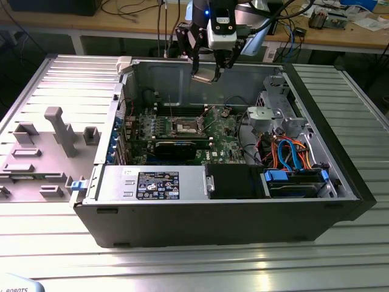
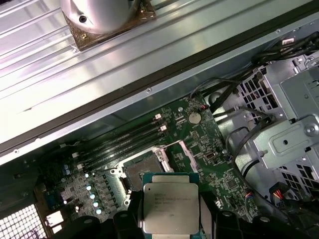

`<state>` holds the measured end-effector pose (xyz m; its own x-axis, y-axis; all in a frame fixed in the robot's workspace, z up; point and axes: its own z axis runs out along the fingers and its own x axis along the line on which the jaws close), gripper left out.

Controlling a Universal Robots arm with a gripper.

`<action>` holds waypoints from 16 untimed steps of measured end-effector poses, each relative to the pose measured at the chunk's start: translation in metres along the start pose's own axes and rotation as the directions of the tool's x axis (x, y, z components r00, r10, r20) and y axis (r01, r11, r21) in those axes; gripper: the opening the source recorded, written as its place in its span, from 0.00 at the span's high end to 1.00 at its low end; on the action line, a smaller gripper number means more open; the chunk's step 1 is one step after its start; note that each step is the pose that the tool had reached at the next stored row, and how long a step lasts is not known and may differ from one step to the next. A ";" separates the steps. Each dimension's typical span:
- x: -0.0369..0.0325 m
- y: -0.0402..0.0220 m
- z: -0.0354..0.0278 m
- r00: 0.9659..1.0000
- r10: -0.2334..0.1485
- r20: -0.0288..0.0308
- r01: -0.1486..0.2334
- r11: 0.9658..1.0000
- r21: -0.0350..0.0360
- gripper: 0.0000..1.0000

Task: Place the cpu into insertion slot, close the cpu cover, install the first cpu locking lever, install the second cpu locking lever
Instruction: 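Place the cpu into insertion slot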

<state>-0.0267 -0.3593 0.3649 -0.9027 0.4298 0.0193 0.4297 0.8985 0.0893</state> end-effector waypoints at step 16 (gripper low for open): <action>0.0010 -0.0005 0.0000 1.000 0.022 0.002 -0.022 1.000 0.000 0.46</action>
<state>-0.0278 -0.3593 0.3649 -0.8929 0.4499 0.0193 0.4497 0.8887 0.0894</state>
